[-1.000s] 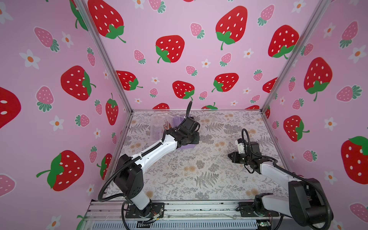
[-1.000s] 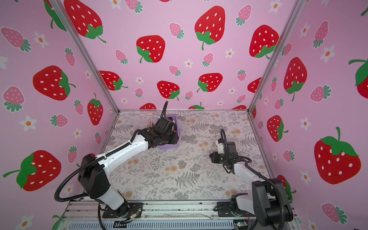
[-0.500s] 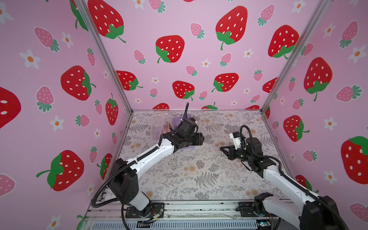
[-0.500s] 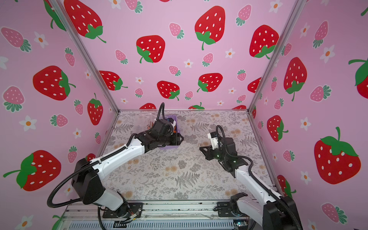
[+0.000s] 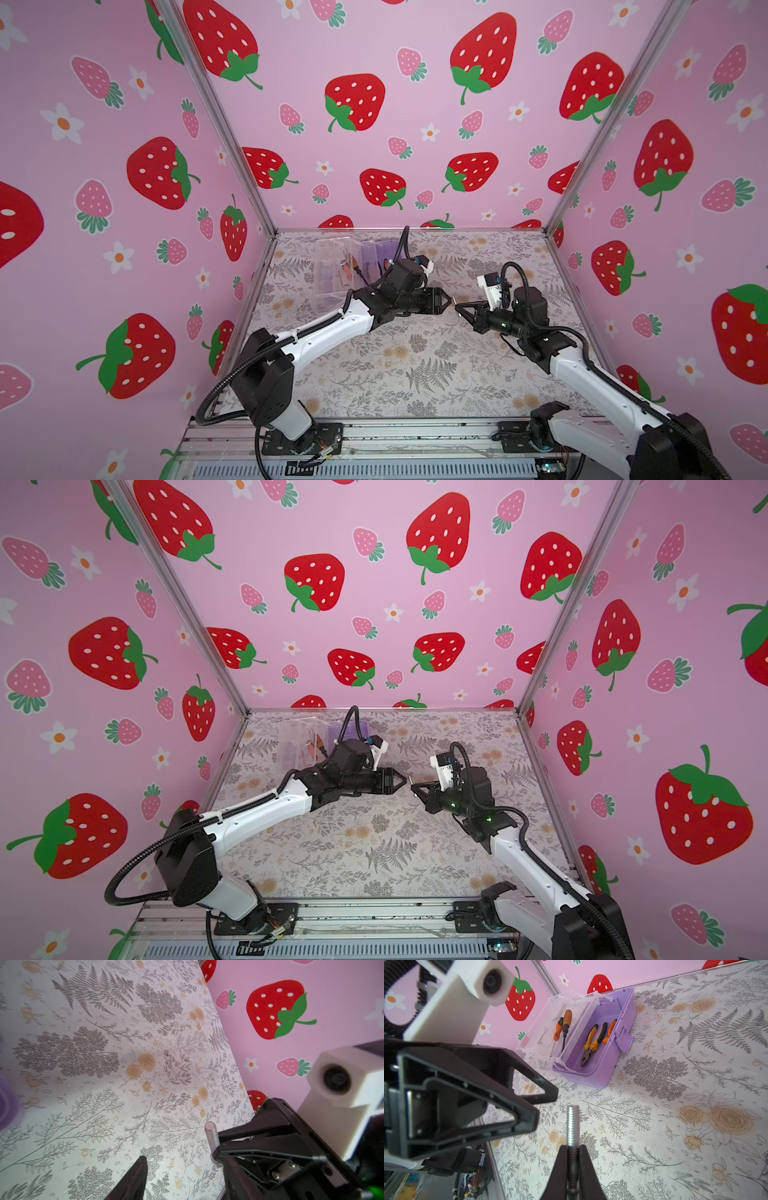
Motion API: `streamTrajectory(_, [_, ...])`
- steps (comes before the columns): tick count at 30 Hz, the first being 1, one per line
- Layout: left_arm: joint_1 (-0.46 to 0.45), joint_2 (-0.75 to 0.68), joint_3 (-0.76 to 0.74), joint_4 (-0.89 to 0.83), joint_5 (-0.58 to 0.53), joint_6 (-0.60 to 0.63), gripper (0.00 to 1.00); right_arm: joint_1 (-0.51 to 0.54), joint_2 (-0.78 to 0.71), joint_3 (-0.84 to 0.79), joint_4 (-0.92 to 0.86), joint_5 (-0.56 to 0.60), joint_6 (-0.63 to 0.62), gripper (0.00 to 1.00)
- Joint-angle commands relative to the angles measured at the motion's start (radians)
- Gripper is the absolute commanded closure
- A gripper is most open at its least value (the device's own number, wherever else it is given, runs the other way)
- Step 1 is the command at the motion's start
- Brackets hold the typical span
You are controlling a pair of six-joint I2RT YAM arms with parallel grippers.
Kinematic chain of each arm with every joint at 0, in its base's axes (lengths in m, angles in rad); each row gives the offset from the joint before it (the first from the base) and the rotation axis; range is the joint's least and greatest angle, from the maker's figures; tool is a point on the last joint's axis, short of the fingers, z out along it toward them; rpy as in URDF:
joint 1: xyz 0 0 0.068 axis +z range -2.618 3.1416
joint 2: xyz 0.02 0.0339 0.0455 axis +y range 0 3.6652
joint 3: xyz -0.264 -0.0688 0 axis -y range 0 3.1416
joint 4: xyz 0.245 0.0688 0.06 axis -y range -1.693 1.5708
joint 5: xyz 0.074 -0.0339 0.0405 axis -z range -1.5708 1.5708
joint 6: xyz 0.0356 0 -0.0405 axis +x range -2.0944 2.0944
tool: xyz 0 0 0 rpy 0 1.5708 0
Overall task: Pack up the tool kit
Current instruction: 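Lift the bolt toward the left gripper while the left moves to meet it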
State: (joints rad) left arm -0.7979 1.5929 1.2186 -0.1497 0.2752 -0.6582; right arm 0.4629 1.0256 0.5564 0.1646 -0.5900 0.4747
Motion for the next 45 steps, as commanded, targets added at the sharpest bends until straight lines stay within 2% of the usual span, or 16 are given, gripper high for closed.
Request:
streamTrajectory(1, [-0.018, 0.019, 0.04, 0.051, 0.03, -0.018, 0.39, 0.01, -0.003, 0.034, 0.033, -0.011, 0.007, 1.0])
streamTrajectory(4, [-0.03, 0.04, 0.048, 0.059, 0.041, -0.024, 0.53, 0.013, -0.004, 0.034, 0.038, -0.007, 0.01, 1.0])
streamTrajectory(8, [-0.037, 0.062, 0.056, 0.064, 0.042, -0.032, 0.57, 0.017, 0.0, 0.036, 0.046, -0.016, 0.013, 1.0])
streamTrajectory(13, [-0.041, 0.069, 0.067, 0.084, 0.049, -0.042, 0.56, 0.024, 0.004, 0.033, 0.049, -0.018, 0.013, 1.0])
streamTrajectory(19, [-0.039, 0.059, 0.073, 0.087, 0.033, -0.044, 0.46, 0.026, 0.009, 0.027, 0.051, -0.023, 0.01, 1.0])
streamTrajectory(24, [-0.039, 0.089, 0.108, 0.048, 0.013, -0.044, 0.46, 0.03, -0.003, 0.022, 0.061, -0.048, 0.019, 1.0])
streamTrajectory(27, [-0.04, 0.115, 0.13, 0.05, 0.024, -0.057, 0.57, 0.033, -0.009, 0.018, 0.065, -0.064, 0.025, 1.0])
streamTrajectory(30, [-0.047, 0.13, 0.15, 0.053, 0.03, -0.063, 0.8, 0.036, -0.017, 0.013, 0.067, -0.061, 0.03, 1.0])
streamTrajectory(33, [-0.062, 0.134, 0.168, 0.045, 0.024, -0.055, 0.98, 0.036, -0.029, 0.01, 0.067, -0.037, 0.029, 1.0])
streamTrajectory(38, [-0.07, 0.123, 0.184, 0.007, -0.001, -0.038, 1.0, 0.036, -0.031, 0.017, 0.073, -0.018, 0.028, 1.0])
streamTrajectory(42, [-0.068, 0.099, 0.191, -0.047, -0.068, -0.013, 1.0, 0.036, -0.034, 0.02, 0.087, -0.001, 0.04, 0.99])
streamTrajectory(45, [-0.056, 0.083, 0.197, -0.083, -0.111, -0.004, 1.0, 0.036, -0.031, 0.021, 0.093, 0.006, 0.047, 0.87])
